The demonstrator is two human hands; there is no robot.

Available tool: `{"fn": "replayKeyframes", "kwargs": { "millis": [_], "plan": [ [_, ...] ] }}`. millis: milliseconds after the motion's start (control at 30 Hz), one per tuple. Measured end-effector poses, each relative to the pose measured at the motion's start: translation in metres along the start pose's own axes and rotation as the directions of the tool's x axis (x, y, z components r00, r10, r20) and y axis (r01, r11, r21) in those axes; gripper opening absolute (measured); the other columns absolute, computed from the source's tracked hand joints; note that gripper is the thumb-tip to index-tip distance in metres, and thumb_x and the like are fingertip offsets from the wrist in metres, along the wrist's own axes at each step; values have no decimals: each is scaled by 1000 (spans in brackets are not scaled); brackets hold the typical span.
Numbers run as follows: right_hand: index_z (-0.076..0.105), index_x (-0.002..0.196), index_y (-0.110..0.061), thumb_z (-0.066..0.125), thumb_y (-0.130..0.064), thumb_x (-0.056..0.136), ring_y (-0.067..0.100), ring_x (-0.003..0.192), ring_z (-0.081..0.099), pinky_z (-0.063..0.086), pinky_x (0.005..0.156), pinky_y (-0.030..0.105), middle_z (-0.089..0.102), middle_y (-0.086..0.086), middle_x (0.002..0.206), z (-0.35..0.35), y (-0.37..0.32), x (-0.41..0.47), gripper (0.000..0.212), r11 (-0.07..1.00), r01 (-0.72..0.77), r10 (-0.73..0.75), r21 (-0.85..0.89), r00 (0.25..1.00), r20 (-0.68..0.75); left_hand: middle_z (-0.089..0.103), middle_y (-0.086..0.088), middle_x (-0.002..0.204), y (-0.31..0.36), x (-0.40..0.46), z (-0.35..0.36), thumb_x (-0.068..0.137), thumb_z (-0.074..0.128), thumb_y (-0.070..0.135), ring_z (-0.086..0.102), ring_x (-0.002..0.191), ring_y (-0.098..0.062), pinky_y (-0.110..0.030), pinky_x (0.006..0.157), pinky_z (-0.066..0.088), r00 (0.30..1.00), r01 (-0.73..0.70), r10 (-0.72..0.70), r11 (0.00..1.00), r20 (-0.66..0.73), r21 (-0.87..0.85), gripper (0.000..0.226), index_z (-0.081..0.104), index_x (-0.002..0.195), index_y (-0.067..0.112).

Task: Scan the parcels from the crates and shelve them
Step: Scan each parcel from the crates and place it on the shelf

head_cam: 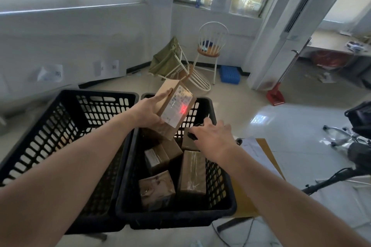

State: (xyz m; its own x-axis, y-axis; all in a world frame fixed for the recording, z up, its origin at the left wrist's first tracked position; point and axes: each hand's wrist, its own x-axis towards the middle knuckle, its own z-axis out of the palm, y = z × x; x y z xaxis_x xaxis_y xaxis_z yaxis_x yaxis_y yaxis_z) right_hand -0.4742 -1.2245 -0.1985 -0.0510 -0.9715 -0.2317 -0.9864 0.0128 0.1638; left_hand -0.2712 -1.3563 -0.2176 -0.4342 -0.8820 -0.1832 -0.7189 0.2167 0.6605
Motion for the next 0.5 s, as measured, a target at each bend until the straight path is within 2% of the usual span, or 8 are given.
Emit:
{"fn": "replayKeyframes", "kwargs": {
  "millis": [200,500],
  "plan": [
    [57,132,-35,60,-26,104,40,112,51,46,96,57,48,9,124,1,-8,2,30,999,0,0,-36,1000,2,40,-8,158,-9,-4,-4,90,79,16,52,131,-29,-46,109,52,1000,27,-27,1000,-5,2,109,10,158,64],
    [56,136,-35,62,-25,103,38,113,51,46,98,57,48,9,122,3,-19,2,35,999,8,-8,-41,1000,8,42,-8,154,-17,-5,-7,87,82,16,54,128,-29,-51,105,55,998,56,-56,998,13,-42,111,12,159,63]
  ]
}}
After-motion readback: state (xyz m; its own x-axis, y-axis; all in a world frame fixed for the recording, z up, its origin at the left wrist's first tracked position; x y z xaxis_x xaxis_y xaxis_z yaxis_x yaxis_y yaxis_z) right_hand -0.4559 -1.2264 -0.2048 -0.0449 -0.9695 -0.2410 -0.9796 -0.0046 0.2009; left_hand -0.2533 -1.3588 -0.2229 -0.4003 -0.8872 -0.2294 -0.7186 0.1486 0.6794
